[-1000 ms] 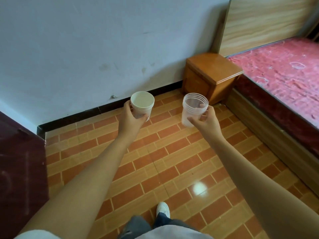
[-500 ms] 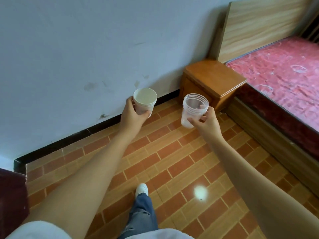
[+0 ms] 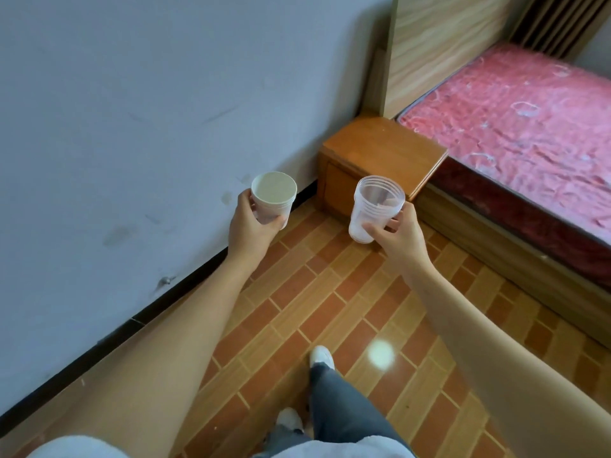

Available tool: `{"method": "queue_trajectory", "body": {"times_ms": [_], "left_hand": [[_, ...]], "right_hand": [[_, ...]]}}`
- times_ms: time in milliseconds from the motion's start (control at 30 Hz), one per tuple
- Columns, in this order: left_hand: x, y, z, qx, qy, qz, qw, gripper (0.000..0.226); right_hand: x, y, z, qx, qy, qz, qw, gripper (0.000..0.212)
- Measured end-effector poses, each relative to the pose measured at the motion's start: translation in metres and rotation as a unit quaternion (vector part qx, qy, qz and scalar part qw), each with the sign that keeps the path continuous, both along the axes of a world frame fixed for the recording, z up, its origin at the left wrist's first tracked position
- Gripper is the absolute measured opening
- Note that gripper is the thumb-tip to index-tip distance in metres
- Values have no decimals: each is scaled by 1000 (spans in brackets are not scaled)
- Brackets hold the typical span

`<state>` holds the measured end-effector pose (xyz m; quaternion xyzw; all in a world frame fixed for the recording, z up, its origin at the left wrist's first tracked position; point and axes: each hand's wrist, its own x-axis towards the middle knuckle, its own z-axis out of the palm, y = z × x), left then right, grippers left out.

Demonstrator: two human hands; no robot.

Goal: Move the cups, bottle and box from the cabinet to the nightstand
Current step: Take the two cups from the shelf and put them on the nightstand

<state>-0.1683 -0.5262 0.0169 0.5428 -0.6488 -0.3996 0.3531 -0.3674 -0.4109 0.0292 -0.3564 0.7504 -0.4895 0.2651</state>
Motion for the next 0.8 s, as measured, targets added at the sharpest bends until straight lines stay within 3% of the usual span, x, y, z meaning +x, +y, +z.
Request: {"method": "queue_trajectory", "body": {"times_ms": [500,800], "left_hand": [[-132,-223,-9,-11,-27,-51,998,65],[-227,-321,-12,-19,-23,-118,993,68]], "right_hand": [[-128,-203,-21,6,-8,-61,998,59],[-196,-283,-25,26,-8,-103,994,58]]}}
